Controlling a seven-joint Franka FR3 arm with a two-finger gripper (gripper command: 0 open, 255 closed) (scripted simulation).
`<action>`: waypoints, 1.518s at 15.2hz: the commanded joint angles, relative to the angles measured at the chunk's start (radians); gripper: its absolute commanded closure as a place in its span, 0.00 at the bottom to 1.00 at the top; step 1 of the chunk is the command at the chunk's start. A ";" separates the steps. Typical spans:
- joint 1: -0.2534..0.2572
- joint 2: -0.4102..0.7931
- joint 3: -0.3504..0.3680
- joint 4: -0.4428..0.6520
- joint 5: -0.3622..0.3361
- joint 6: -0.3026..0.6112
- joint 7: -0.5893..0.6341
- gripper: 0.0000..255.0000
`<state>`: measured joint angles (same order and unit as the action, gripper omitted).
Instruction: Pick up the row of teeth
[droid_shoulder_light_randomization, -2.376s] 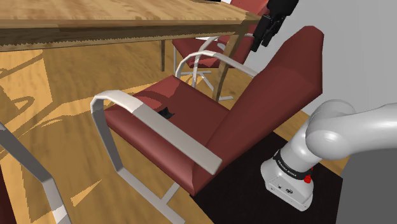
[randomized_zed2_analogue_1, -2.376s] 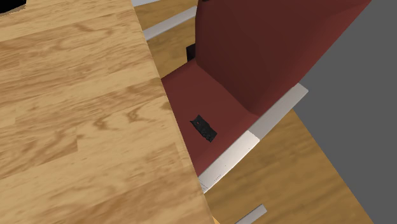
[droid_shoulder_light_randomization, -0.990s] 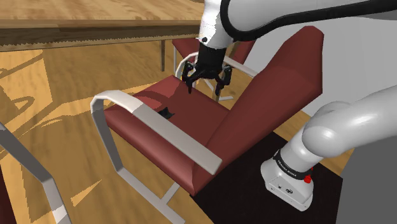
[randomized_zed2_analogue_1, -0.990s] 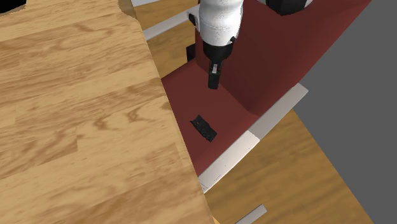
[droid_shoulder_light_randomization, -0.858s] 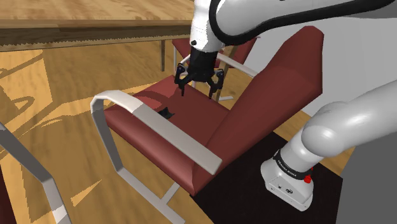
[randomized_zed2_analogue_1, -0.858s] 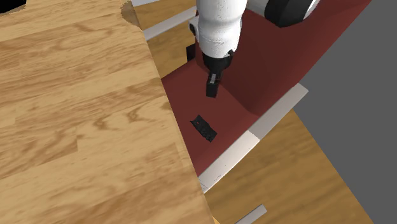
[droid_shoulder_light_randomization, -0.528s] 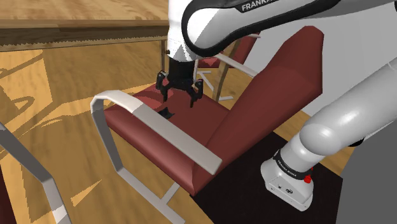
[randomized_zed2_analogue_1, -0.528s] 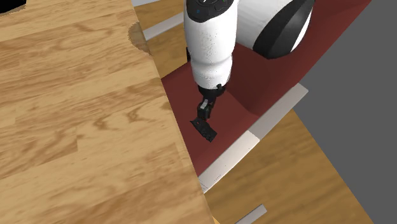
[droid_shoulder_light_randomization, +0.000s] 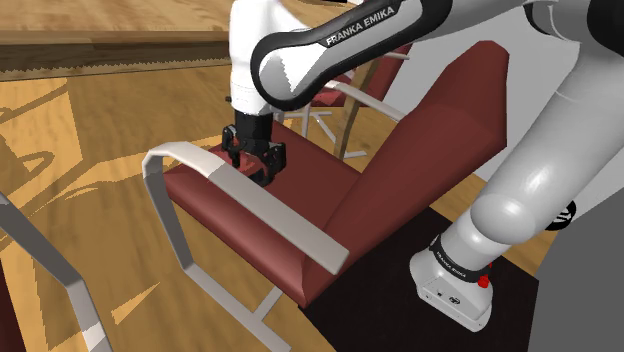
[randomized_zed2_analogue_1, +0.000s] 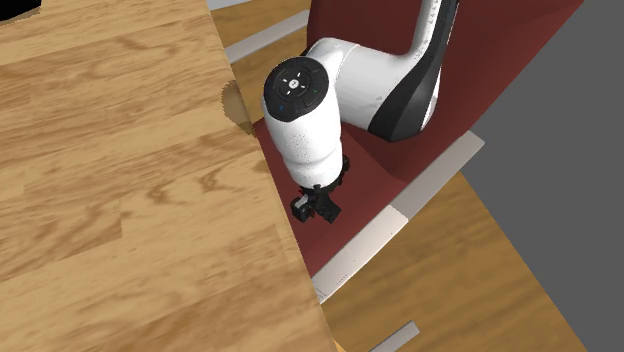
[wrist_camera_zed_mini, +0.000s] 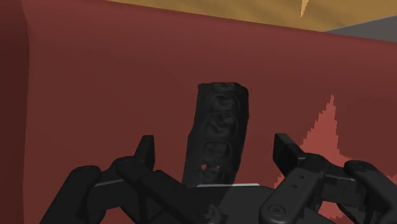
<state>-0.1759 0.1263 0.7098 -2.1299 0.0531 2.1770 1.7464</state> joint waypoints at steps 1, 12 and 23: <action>0.005 0.029 -0.005 -0.003 -0.021 0.027 0.018 0.00; 0.017 0.076 -0.015 -0.023 -0.056 0.084 0.037 1.00; 0.002 0.016 -0.002 0.004 -0.011 0.009 0.012 1.00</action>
<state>-0.1710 0.1526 0.7060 -2.1291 0.0341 2.1979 1.7640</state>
